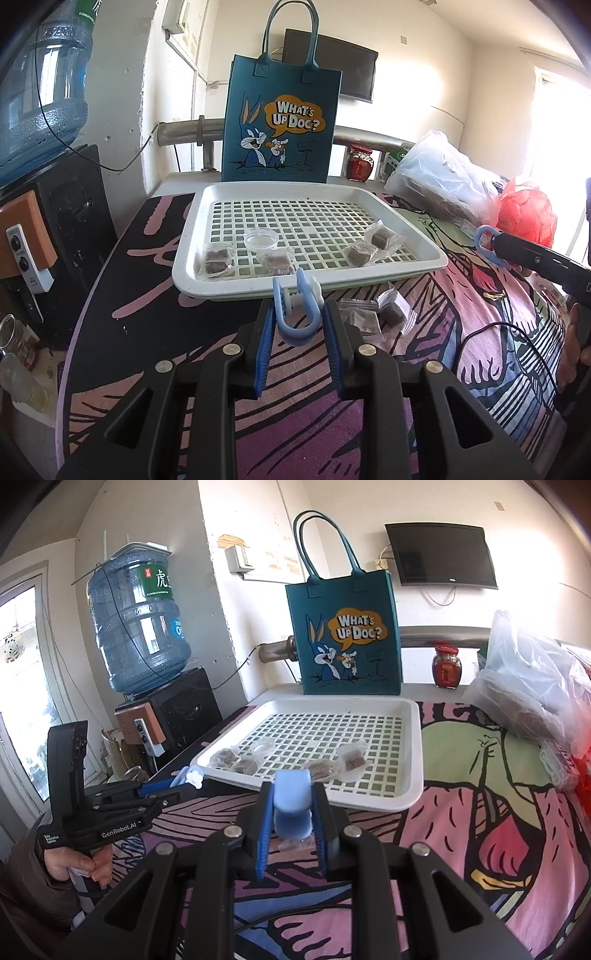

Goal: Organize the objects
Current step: 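Lower both blue clips onto the tray and open both grippers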

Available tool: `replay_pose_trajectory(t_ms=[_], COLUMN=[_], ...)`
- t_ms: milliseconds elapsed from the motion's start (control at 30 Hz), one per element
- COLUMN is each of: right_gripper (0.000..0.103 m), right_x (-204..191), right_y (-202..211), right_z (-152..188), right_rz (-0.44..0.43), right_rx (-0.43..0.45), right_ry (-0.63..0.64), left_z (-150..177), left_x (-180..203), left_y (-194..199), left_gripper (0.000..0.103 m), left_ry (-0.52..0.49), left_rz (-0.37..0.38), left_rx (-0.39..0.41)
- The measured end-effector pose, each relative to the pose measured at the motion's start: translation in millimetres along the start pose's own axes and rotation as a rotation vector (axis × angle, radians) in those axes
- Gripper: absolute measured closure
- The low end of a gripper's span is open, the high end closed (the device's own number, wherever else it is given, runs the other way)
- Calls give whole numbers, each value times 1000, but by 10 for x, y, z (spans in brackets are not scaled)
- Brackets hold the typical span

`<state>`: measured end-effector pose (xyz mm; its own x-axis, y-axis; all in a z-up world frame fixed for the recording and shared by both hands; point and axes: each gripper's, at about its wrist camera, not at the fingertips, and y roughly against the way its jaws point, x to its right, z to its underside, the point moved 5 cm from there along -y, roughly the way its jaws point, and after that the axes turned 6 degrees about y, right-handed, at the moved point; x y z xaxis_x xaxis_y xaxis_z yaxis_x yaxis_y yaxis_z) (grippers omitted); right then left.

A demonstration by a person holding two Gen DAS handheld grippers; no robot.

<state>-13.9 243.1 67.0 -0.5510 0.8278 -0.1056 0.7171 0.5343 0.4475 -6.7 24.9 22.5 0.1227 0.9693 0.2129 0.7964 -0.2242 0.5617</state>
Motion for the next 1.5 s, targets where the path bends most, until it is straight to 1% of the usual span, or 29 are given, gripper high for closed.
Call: replay_pose_trajectory(t_ms=[100, 300, 433, 533, 600, 700, 767, 867, 1100, 1167, 1233, 1267, 1300, 1333, 1367, 1400, 1433, 1467, 1500], right_gripper=[83, 83, 83, 83, 83, 83, 83, 83, 83, 83, 82, 80, 76, 67, 59, 54, 47, 45, 45], right_x=[-17, -20, 61, 170, 284, 469, 569, 674, 749, 748, 738, 732, 721, 709, 695, 679, 663, 644, 622], right_y=[32, 88, 13, -162, -316, -547, -694, -875, -1134, -1188, -1209, -1210, -1197, -1163, -1104, -1034, -963, -882, -800], right_z=[-71, -290, -448, -492, -461, -355, -264, -151, -6, 30, 49, 54, 48, 30, 2, -30, -72, -109, -152], right_rz=[-10, -27, -37, -22, -20, 7, 23, 45, 71, 74, 65, 60, 64, 74, 81, 83, 80, 73, 65], right_rx=[4, 37, 47, 25, -7, -65, -104, -151, -215, -230, -227, -227, -225, -211, -186, -159, -134, -109, -84], right_ry=[18, 46, 37, 21, -17, -67, -87, -103, -99, -97, -100, -100, -96, -90, -84, -82, -85, -90, -96], left_z=[-90, -423, -653, -741, -743, -697, -650, -584, -564, -564, -580, -593, -606, -618, -631, -650, -663, -683, -701], left_x=[13, -25, -80, -131, -200, -328, -397, -442, -398, -370, -339, -330, -327, -320, -318, -314, -314, -318, -321], left_y=[66, 189, 67, -151, -351, -668, -856, -1029, -1087, -1056, -1010, -975, -943, -902, -852, -811, -755, -687, -620], left_gripper=[78, 78, 78, 78, 78, 78, 78, 78, 78, 78, 77, 75, 69, 65, 53, 40, 37, 36, 35], left_ry=[-11, -85, -131, -137, -125, -69, -42, -23, -45, -52, -64, -63, -61, -60, -61, -63, -66, -64, -59], left_rz=[5, -23, -51, -56, -65, -52, -60, -76, -79, -59, -45, -38, -32, -26, -24, -20, -21, -25, -21], left_rx=[3, 42, 45, 24, -11, -83, -121, -147, -128, -109, -88, -74, -65, -55, -42, -28, -13, 4, 18])
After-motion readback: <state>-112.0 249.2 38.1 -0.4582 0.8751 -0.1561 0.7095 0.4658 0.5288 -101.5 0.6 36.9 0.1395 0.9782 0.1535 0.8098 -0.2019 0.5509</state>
